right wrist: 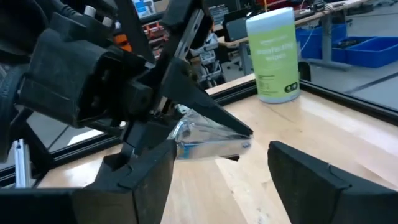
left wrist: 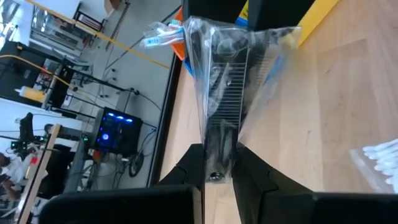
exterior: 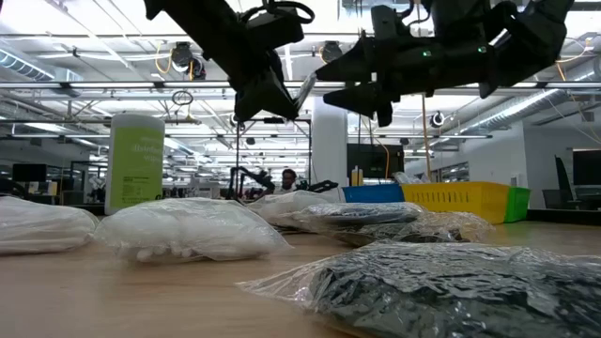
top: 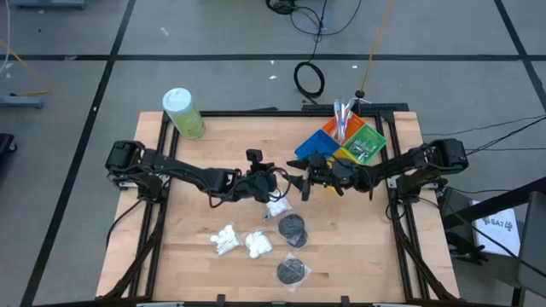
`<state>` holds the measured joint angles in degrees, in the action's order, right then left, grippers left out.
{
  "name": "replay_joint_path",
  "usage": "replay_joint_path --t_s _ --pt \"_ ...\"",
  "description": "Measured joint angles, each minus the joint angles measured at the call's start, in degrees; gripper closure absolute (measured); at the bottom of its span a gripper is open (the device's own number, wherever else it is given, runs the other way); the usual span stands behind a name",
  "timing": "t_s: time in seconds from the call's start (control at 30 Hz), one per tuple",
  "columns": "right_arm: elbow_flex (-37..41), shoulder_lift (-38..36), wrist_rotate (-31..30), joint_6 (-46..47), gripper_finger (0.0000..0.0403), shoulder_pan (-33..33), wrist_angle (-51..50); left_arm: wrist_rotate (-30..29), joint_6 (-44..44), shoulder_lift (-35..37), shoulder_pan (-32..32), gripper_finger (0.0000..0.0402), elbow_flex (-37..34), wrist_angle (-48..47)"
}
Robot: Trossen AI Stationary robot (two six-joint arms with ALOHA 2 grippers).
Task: Pick & Place Travel size toiletries
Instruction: Put the nail cutter into the green bin
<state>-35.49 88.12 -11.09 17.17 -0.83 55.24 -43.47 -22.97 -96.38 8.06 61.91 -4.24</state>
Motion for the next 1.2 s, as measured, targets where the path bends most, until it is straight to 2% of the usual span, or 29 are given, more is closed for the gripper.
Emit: replay_joint_path --t_s 0.4,0.73,0.9,1.2 --pt "-0.6 -0.7 0.7 0.0 0.0152 -0.4 -5.1 0.8 1.0 0.0 -1.0 0.0366 0.1 -2.9" --pt "-0.6 -0.7 0.9 0.3 0.0151 1.4 -6.8 -1.6 2.5 0.0 -1.7 0.0366 0.2 -5.6" --pt "-0.7 -0.7 -1.5 0.4 0.0148 1.6 -6.9 -1.3 1.5 0.0 -1.6 0.0366 0.2 -4.9" --pt "-5.5 -0.7 -2.3 -0.3 0.0148 1.6 -11.1 -1.1 1.0 0.0 -1.3 0.0366 0.2 -4.9"
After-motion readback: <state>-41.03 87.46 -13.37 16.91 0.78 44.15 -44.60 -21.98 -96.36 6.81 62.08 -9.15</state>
